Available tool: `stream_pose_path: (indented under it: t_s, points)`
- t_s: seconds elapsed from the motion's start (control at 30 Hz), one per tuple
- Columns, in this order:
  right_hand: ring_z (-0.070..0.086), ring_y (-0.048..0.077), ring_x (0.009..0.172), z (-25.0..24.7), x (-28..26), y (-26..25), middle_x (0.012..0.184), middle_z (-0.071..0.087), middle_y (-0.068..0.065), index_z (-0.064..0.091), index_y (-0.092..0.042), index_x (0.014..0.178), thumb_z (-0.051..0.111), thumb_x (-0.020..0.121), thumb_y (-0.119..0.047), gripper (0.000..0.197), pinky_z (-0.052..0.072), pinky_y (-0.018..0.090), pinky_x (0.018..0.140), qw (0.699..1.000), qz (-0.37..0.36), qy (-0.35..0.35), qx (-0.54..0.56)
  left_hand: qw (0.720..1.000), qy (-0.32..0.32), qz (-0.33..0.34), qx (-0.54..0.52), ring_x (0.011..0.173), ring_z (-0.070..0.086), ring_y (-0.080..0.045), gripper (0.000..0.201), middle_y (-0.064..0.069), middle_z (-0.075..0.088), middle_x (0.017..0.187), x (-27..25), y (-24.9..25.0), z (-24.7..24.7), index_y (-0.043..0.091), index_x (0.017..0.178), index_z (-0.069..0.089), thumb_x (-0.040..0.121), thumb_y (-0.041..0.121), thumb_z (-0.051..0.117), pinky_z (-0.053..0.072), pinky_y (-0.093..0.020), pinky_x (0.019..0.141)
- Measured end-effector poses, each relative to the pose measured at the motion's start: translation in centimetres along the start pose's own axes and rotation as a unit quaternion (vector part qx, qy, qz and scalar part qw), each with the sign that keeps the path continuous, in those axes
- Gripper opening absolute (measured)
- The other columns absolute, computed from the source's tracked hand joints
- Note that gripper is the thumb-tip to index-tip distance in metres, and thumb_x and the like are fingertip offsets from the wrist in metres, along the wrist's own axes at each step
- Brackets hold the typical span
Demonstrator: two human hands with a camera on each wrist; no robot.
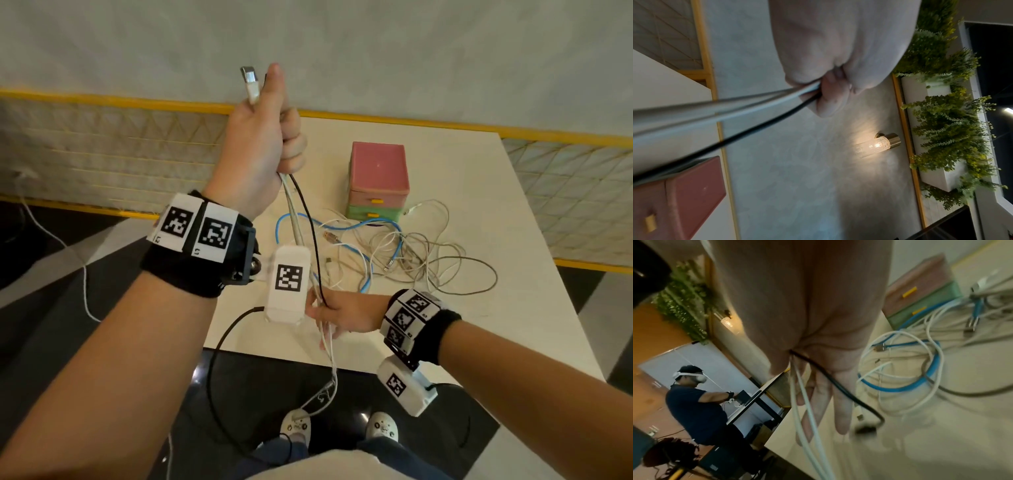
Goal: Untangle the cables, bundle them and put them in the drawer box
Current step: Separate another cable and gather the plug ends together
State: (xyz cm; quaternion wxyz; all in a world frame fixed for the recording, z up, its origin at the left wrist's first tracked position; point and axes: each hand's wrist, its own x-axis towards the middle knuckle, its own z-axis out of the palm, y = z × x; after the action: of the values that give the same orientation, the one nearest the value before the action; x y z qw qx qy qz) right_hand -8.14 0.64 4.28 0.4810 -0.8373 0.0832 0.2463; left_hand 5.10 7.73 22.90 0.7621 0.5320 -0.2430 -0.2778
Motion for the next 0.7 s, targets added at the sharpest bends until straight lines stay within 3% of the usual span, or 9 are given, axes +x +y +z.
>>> stream_pose_path:
  t_s: [0.1, 0.2, 0.27, 0.33, 0.43, 0.57, 0.7]
  points:
    - [0.051, 0.029, 0.113, 0.0, 0.3, 0.4, 0.123, 0.048, 0.010, 0.032, -0.023, 0.132, 0.074, 0.076, -0.039, 0.071, 0.043, 0.044, 0.102, 0.988, 0.009, -0.085, -0.132, 0.998, -0.003, -0.042, 0.038, 0.036, 0.012, -0.005, 0.042, 0.009, 0.016, 0.046, -0.2, -0.4, -0.4, 0.025, 0.070, 0.016, 0.105, 0.034, 0.036, 0.013, -0.016, 0.036]
    - [0.038, 0.030, 0.124, -0.9, 1.4, 0.7, 0.139, 0.028, 0.010, 0.020, -0.017, 0.145, 0.084, 0.065, -0.024, 0.102, 0.039, 0.043, 0.104, 0.935, 0.039, -0.094, -0.340, 0.992, -0.010, -0.083, 0.090, 0.037, 0.013, -0.006, 0.044, 0.009, 0.019, 0.045, -0.6, -1.4, -0.6, 0.023, 0.064, 0.024, 0.103, 0.032, 0.045, 0.015, -0.015, 0.036]
    - [0.038, 0.031, 0.127, -1.4, 2.4, 1.0, 0.141, 0.026, 0.010, 0.027, -0.012, 0.145, 0.079, 0.070, -0.011, 0.091, 0.041, 0.042, 0.103, 0.921, 0.063, -0.104, -0.370, 0.988, -0.015, -0.097, 0.121, 0.039, 0.016, -0.008, 0.044, 0.009, 0.021, 0.045, -0.8, -2.3, -0.8, 0.023, 0.064, 0.027, 0.101, 0.033, 0.048, 0.020, -0.017, 0.037]
    - [0.042, 0.033, 0.126, -1.5, 3.6, 1.6, 0.139, 0.032, 0.011, 0.040, -0.009, 0.138, 0.064, 0.077, 0.004, 0.067, 0.041, 0.043, 0.103, 0.935, 0.062, -0.090, -0.338, 0.984, -0.005, -0.101, 0.146, 0.042, 0.023, -0.011, 0.044, 0.008, 0.025, 0.046, -0.9, -2.9, -1.0, 0.023, 0.062, 0.030, 0.101, 0.035, 0.048, 0.031, -0.021, 0.042]
    - [0.041, 0.031, 0.131, -1.1, 5.1, 2.7, 0.145, 0.035, 0.013, 0.042, -0.006, 0.138, 0.049, 0.082, 0.011, 0.060, 0.035, 0.039, 0.107, 0.951, 0.038, -0.036, -0.306, 0.983, 0.011, -0.096, 0.153, 0.046, 0.035, -0.011, 0.048, 0.006, 0.036, 0.051, -1.1, -3.3, -1.4, 0.021, 0.057, 0.035, 0.101, 0.034, 0.048, 0.041, -0.024, 0.050]
    - [0.041, 0.029, 0.132, -0.2, 6.9, 4.4, 0.147, 0.037, 0.010, 0.044, -0.010, 0.138, 0.048, 0.083, 0.012, 0.060, 0.033, 0.039, 0.110, 0.954, 0.001, -0.018, -0.299, 0.983, 0.010, -0.107, 0.149, 0.043, 0.017, -0.009, 0.048, 0.006, 0.024, 0.054, -1.6, -2.7, -2.0, 0.022, 0.059, 0.026, 0.102, 0.036, 0.045, 0.020, -0.019, 0.038]
    - [0.046, 0.030, 0.125, 0.3, 7.4, 4.6, 0.135, 0.049, 0.011, 0.051, -0.011, 0.128, 0.042, 0.097, -0.013, 0.032, 0.035, 0.037, 0.107, 0.949, 0.003, 0.014, -0.315, 0.980, 0.012, -0.105, 0.169, 0.041, 0.013, -0.009, 0.048, 0.004, 0.017, 0.057, -1.8, -2.2, -2.5, 0.024, 0.061, 0.024, 0.102, 0.037, 0.044, 0.014, -0.018, 0.039]
